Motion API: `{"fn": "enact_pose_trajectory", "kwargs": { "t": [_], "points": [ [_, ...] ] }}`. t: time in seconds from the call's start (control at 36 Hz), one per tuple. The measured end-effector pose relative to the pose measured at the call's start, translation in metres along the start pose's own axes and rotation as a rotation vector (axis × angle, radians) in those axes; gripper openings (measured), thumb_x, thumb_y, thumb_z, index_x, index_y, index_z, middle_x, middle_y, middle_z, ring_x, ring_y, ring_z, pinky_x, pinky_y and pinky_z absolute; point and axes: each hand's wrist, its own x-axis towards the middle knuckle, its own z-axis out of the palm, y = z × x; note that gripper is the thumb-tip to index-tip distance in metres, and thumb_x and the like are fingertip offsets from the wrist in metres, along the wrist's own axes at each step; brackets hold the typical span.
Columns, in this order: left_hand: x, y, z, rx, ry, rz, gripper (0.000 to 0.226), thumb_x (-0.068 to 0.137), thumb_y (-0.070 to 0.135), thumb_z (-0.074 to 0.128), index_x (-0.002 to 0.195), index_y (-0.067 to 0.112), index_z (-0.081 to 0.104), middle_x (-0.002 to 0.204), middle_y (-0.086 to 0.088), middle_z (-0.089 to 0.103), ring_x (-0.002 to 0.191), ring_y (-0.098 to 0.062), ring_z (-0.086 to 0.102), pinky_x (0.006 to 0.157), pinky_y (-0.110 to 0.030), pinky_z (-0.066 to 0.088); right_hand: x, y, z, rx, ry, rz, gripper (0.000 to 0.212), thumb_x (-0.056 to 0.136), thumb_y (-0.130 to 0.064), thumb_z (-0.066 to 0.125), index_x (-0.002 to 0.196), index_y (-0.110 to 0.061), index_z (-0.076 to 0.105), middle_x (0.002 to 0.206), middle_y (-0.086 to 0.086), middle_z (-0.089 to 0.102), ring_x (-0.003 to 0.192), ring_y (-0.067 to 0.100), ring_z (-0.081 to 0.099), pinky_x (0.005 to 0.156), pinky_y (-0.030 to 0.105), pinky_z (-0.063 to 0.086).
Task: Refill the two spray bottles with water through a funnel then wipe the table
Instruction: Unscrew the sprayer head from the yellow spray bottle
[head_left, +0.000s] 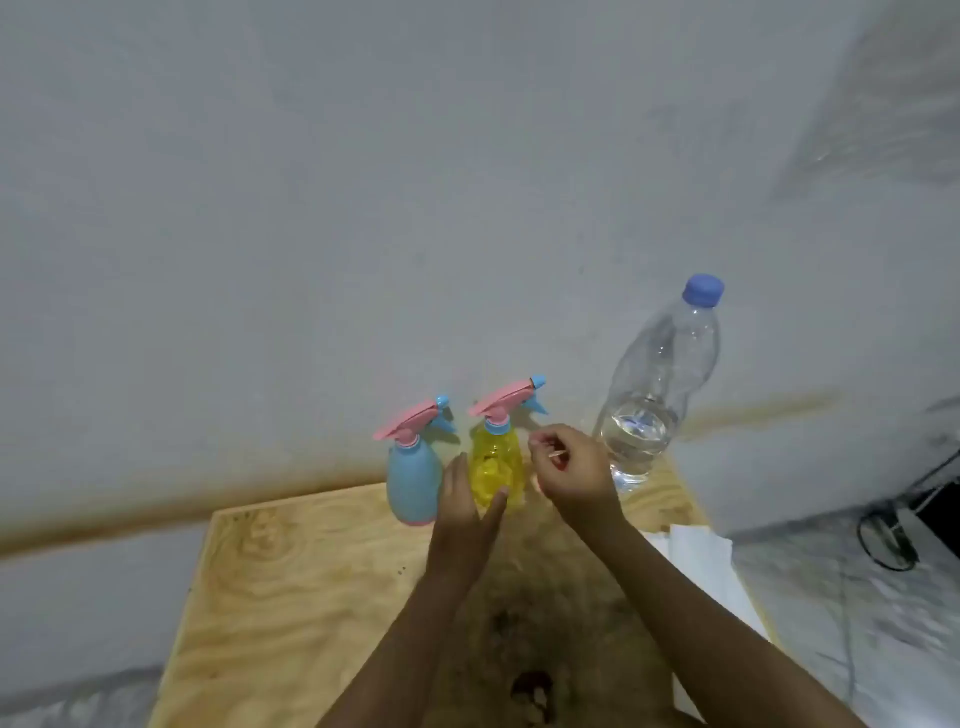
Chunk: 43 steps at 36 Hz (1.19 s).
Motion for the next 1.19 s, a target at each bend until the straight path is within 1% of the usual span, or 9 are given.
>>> {"fn": "enact_pose_trajectory", "kwargs": {
  "t": [0.14, 0.28, 0.42, 0.58, 0.67, 0.83, 0.97, 1.08, 1.19],
  "points": [
    [0.030, -0.013, 0.019, 0.023, 0.002, -0.004, 0.059, 0.086, 0.049, 0.049, 0.127, 0.006, 0.046, 0.117, -0.011, 0.058, 0.108, -0.022, 0.056, 0.093, -0.041, 0.048, 0.012, 0.006, 0.032, -0.016, 0.010, -0.113, 0.032, 0.082, -0.021, 0.063, 0.109, -0.004, 0.065, 0.104, 0.011, 0.070, 0.092, 0.014, 0.061, 0.084, 0.022, 0.045],
    [0.042, -0.011, 0.024, -0.173, -0.084, -0.062, 0.070, 0.085, 0.061, 0.042, 0.132, 0.009, 0.045, 0.127, -0.002, 0.053, 0.118, -0.014, 0.050, 0.102, -0.037, 0.043, 0.026, 0.007, 0.048, 0.127, -0.085, -0.026, 0.032, 0.080, -0.026, 0.061, 0.109, -0.012, 0.062, 0.103, 0.006, 0.068, 0.097, 0.019, 0.062, 0.084, 0.032, 0.050],
    [0.037, -0.020, 0.021, -0.166, -0.093, -0.130, 0.071, 0.085, 0.019, 0.067, 0.144, 0.018, 0.028, 0.143, -0.003, 0.040, 0.128, -0.019, 0.042, 0.096, -0.020, 0.033, 0.029, 0.008, 0.055, 0.167, -0.073, 0.030, 0.024, 0.084, -0.025, 0.064, 0.106, -0.016, 0.063, 0.098, 0.003, 0.069, 0.091, 0.015, 0.064, 0.078, 0.024, 0.050],
    [0.026, -0.013, 0.012, -0.182, 0.014, 0.033, 0.061, 0.076, 0.033, 0.070, 0.126, 0.041, 0.036, 0.105, 0.017, 0.052, 0.100, 0.005, 0.048, 0.087, -0.012, 0.041, 0.019, 0.009, 0.046, 0.328, -0.176, 0.107, 0.017, 0.085, -0.017, 0.067, 0.102, -0.018, 0.063, 0.096, 0.005, 0.069, 0.088, 0.013, 0.063, 0.078, 0.025, 0.051],
    [0.007, -0.025, 0.007, -0.146, -0.042, 0.030, 0.075, 0.070, 0.053, 0.069, 0.130, 0.051, 0.024, 0.112, 0.006, 0.042, 0.105, 0.004, 0.042, 0.089, -0.008, 0.036, 0.013, 0.009, 0.035, 0.404, -0.224, 0.156, 0.020, 0.087, -0.015, 0.064, 0.107, -0.018, 0.063, 0.101, 0.004, 0.069, 0.094, 0.012, 0.064, 0.081, 0.024, 0.051],
    [-0.026, -0.033, -0.001, -0.185, -0.216, 0.022, 0.093, 0.069, 0.053, 0.075, 0.140, 0.048, 0.015, 0.139, 0.025, 0.032, 0.125, 0.014, 0.032, 0.097, -0.007, 0.032, -0.009, -0.007, 0.016, 0.587, -0.349, 0.182, 0.022, 0.090, -0.006, 0.055, 0.110, -0.011, 0.059, 0.099, -0.005, 0.067, 0.088, -0.004, 0.065, 0.075, 0.012, 0.050],
    [-0.048, -0.024, -0.009, -0.241, -0.221, -0.006, 0.089, 0.073, 0.046, 0.072, 0.137, 0.052, 0.010, 0.138, 0.039, 0.017, 0.122, 0.029, 0.020, 0.090, 0.005, 0.026, -0.032, -0.018, 0.026, 0.612, -0.207, 0.217, 0.020, 0.086, -0.015, 0.062, 0.106, -0.011, 0.057, 0.099, 0.007, 0.070, 0.094, 0.013, 0.067, 0.081, 0.027, 0.053],
    [-0.064, -0.021, -0.020, -0.223, -0.257, 0.005, 0.097, 0.076, 0.046, 0.071, 0.144, 0.046, 0.002, 0.134, 0.046, 0.013, 0.123, 0.029, 0.017, 0.091, 0.004, 0.024, -0.050, -0.031, 0.035, 0.449, 0.052, 0.211, 0.030, 0.074, -0.026, 0.077, 0.097, -0.011, 0.065, 0.084, -0.005, 0.069, 0.076, 0.000, 0.064, 0.064, 0.011, 0.047],
    [-0.075, -0.020, -0.033, -0.185, -0.268, 0.026, 0.100, 0.078, 0.044, 0.070, 0.150, 0.030, 0.002, 0.135, 0.045, 0.012, 0.124, 0.028, 0.016, 0.092, 0.005, 0.023, -0.061, -0.043, 0.033, 0.407, 0.095, 0.132, 0.022, 0.077, -0.020, 0.075, 0.093, -0.006, 0.070, 0.076, -0.011, 0.068, 0.067, -0.005, 0.060, 0.062, 0.009, 0.044]
  ]
}}
